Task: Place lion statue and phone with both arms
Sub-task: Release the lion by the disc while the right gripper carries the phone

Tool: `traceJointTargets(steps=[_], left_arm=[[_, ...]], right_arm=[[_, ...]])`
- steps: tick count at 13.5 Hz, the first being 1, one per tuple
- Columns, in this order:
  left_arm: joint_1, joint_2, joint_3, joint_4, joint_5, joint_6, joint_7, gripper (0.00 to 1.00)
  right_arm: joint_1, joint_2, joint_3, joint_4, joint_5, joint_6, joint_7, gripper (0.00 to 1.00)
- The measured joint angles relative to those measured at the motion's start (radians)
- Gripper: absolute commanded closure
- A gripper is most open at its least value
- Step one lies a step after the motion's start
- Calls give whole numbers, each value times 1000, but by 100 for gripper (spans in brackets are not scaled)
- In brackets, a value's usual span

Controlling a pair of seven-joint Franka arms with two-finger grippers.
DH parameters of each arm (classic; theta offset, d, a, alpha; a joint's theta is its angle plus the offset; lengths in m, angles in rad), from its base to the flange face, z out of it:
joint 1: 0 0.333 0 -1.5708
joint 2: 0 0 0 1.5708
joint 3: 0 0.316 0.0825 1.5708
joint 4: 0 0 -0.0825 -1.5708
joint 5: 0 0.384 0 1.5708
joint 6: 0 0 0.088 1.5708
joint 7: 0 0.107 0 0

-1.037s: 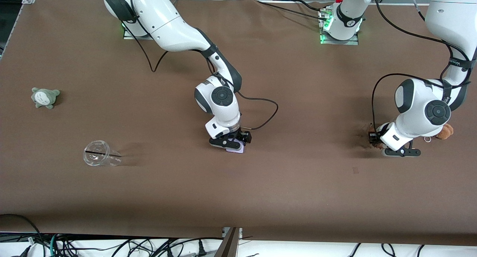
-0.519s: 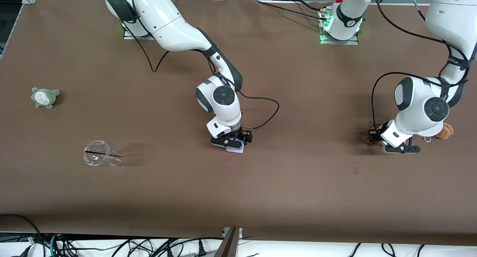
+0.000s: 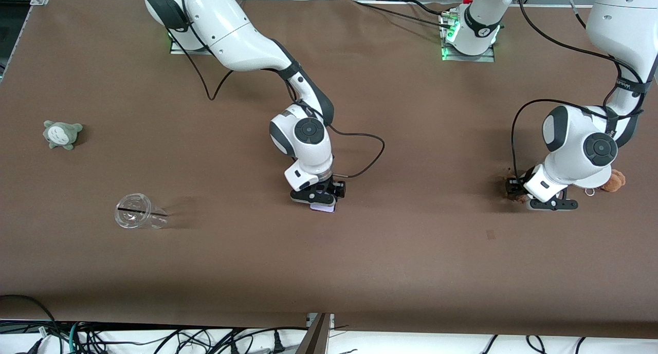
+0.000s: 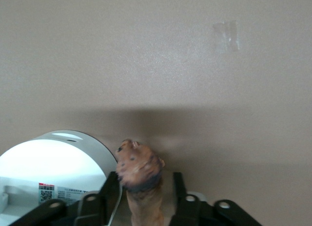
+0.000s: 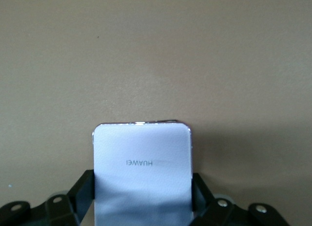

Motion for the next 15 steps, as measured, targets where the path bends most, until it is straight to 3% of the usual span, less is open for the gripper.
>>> traceJointTargets(steps=[3, 5, 7, 10, 15], left_arm=[[0, -13, -15, 31, 0, -41, 0, 0], [0, -32, -57, 94, 0, -162, -1, 0], [-1, -47, -107, 197, 0, -311, -6, 0], [-2, -60, -165, 339, -13, -478, -41, 0], [-2, -65, -201, 577, -35, -748, -69, 0]], right_arm=[[-21, -6, -12, 18, 0, -51, -56, 31], [-56, -25, -12, 31, 0, -100, -116, 31], [-104, -53, -12, 34, 7, -147, -204, 31], [-194, -94, -13, 31, 88, -217, -422, 31], [-345, -153, -15, -34, 163, -279, -716, 31]])
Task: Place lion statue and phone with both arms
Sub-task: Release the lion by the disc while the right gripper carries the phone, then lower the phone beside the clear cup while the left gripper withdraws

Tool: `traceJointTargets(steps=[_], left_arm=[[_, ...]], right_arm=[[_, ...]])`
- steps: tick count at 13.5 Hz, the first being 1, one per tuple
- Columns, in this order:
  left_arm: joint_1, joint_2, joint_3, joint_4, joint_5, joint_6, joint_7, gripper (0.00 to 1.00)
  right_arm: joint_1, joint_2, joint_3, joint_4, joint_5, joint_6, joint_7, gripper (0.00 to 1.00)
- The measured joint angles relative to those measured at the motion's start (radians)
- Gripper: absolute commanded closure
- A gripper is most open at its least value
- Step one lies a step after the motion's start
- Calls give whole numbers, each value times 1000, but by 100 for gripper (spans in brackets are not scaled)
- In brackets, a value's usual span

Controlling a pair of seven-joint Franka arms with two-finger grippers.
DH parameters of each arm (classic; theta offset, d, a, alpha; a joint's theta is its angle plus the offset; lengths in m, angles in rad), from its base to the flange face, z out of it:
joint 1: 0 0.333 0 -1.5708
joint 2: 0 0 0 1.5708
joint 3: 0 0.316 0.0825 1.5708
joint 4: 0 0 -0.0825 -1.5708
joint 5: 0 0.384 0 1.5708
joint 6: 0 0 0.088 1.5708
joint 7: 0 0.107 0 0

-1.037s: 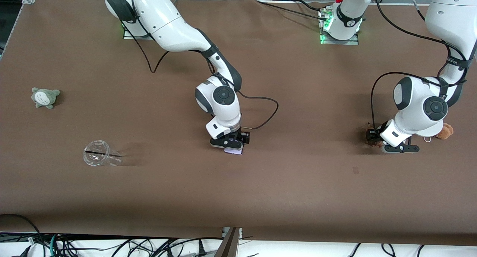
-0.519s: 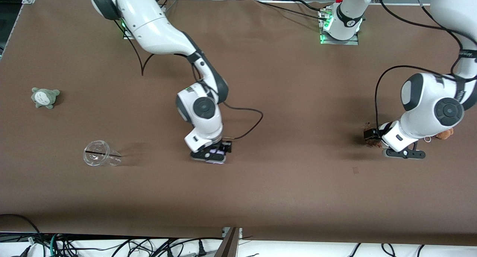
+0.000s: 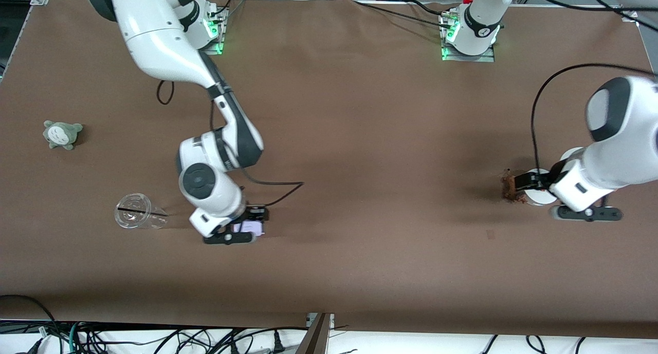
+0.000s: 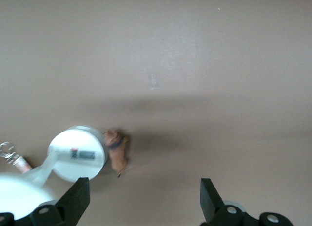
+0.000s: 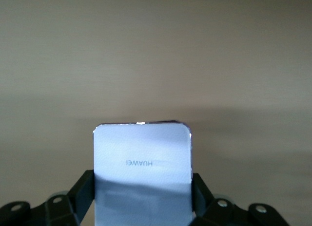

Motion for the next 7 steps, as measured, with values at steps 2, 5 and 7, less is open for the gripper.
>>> traceJointTargets(steps=[2, 5, 7], left_arm=[[1, -4, -2, 107, 0, -99, 0, 0], [-8, -8, -10, 199, 3, -182, 0, 0], [-11, -12, -9, 231, 8, -215, 0, 0]], right_arm=[[-60, -5, 0, -37, 4, 0, -67, 31], [-112, -5, 0, -96, 11, 31, -97, 30], [-118, -7, 0, -141, 27, 87, -97, 24]])
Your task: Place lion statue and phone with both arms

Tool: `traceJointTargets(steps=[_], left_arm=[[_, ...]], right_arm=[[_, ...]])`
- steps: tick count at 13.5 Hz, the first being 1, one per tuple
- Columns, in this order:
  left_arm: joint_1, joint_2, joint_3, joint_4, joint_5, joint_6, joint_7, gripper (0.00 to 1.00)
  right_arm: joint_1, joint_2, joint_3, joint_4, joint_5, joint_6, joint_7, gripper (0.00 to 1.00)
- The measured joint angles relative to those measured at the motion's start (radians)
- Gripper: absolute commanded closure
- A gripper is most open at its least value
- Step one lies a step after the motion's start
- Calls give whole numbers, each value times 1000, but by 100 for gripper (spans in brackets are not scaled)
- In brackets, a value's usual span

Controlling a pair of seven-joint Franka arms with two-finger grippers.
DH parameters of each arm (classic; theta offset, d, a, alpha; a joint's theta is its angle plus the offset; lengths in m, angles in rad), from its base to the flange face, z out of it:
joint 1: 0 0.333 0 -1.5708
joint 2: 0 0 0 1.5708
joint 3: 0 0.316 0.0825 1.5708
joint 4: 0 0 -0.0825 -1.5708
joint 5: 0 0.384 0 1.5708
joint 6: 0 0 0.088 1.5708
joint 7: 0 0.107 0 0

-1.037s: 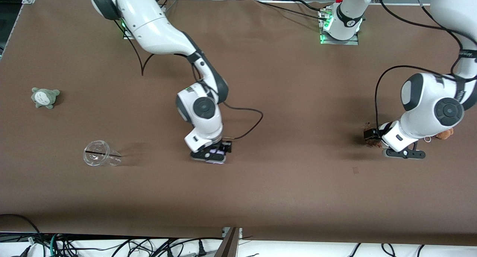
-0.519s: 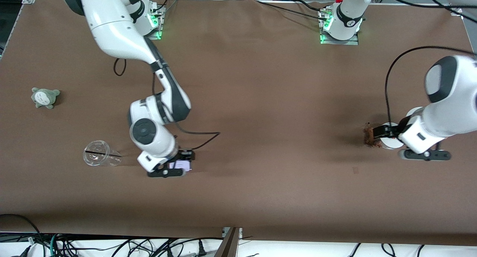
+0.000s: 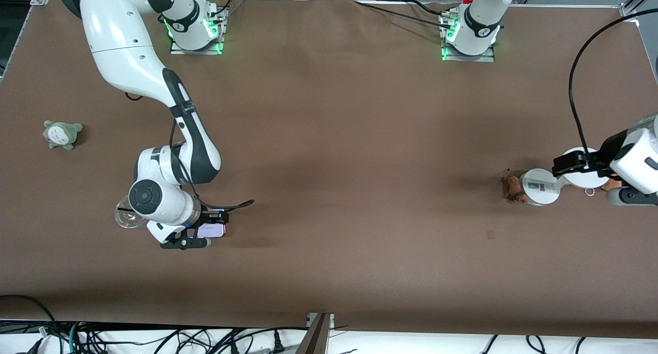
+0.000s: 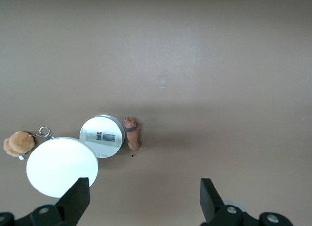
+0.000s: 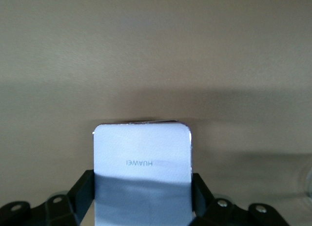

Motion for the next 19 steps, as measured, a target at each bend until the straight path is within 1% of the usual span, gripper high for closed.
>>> traceJointTargets(steps=[1, 2, 5, 7, 9, 11, 13, 14, 15, 16, 17, 18, 19], left_arm=[[2, -1, 2, 13, 0, -18, 0, 0], [5, -1, 3, 23, 0, -42, 0, 0], [9, -1, 4, 33, 0, -78, 0, 0], [8, -1, 3, 33, 0, -79, 0, 0], [4, -6, 0, 41, 0, -79, 0, 0], [-2, -29, -1, 47, -1, -80, 0, 0], [-7, -64, 11, 41, -38, -88, 0, 0], [-26, -86, 48, 27, -67, -90, 0, 0], [-65, -112, 113, 2, -93, -86, 0, 0], [-110, -143, 193, -33, -125, -83, 1, 0], [-141, -176, 255, -72, -155, -81, 5, 0], [-155, -207, 288, -115, -170, -78, 14, 0], [-162, -237, 301, -157, -175, -70, 23, 0]], right_arm=[[0, 0, 0, -19, 4, 22, 0, 11], [0, -1, 1, -34, 7, 38, 0, 1], [-6, -17, 1, -49, 8, 42, 1, 1], [-11, -55, 1, -51, 8, 2, 2, 0], [-14, -125, 0, -54, 8, -67, 4, 0], [-18, -223, -6, -67, 8, -112, 5, 0], [-21, -309, -38, -75, 8, -205, 1, 0], [-23, -341, -57, -75, 8, -249, -6, 0], [-25, -365, -71, -75, 8, -285, -16, 0], [-27, -384, -79, -75, 8, -320, -23, 0], [-28, -402, -81, -74, 8, -358, -23, 0], [-28, -423, -82, -73, 8, -392, -23, 0], [-28, -454, -85, -71, 8, -432, -23, 0]])
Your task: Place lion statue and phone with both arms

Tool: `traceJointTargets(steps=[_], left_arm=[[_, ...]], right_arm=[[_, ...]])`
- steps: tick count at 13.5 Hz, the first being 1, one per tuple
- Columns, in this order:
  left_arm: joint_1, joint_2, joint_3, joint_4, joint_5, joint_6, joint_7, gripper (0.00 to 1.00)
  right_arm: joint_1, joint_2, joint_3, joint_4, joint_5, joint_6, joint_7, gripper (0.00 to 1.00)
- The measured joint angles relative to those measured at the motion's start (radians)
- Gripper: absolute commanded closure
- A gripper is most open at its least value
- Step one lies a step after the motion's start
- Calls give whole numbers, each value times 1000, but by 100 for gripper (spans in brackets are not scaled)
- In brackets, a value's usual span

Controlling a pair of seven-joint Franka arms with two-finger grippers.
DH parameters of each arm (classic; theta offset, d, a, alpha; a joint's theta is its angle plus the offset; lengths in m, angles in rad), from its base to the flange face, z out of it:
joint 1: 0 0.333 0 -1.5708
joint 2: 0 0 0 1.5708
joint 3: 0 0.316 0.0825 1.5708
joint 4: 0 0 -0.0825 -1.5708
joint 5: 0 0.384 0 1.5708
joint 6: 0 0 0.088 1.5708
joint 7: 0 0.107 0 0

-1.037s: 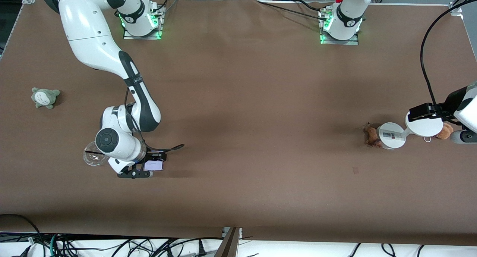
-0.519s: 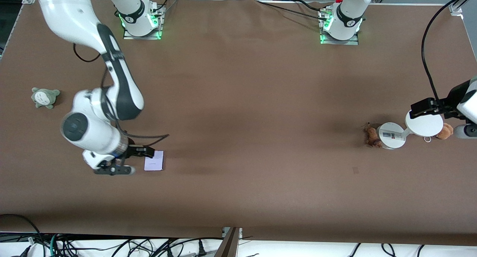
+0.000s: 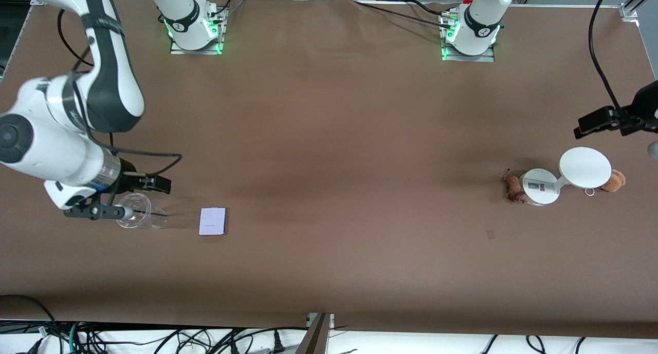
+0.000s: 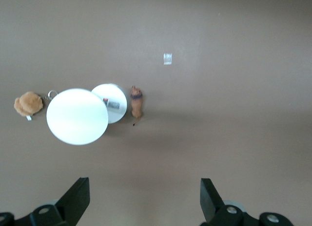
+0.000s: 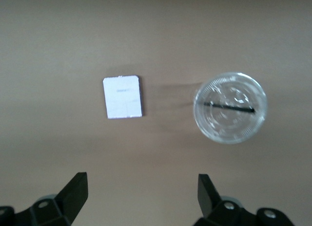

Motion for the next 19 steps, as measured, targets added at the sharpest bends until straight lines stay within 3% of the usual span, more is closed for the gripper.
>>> traceJointTargets(steps=[4, 6, 8, 19], left_arm=[[-22, -40, 4, -72, -1, 22, 2, 0], [-22, -38, 10, -79, -1, 26, 2, 0], [-21, -37, 15, -82, -1, 29, 2, 0], [-18, -27, 14, -85, -1, 38, 2, 0]], right_arm=[[-1, -224, -46, -38, 0, -209, -3, 0], [-1, -359, -64, -140, -2, -221, -8, 0], [-1, -427, -69, -210, -17, -221, -20, 0], [5, -431, -65, -209, -25, -201, -87, 0]])
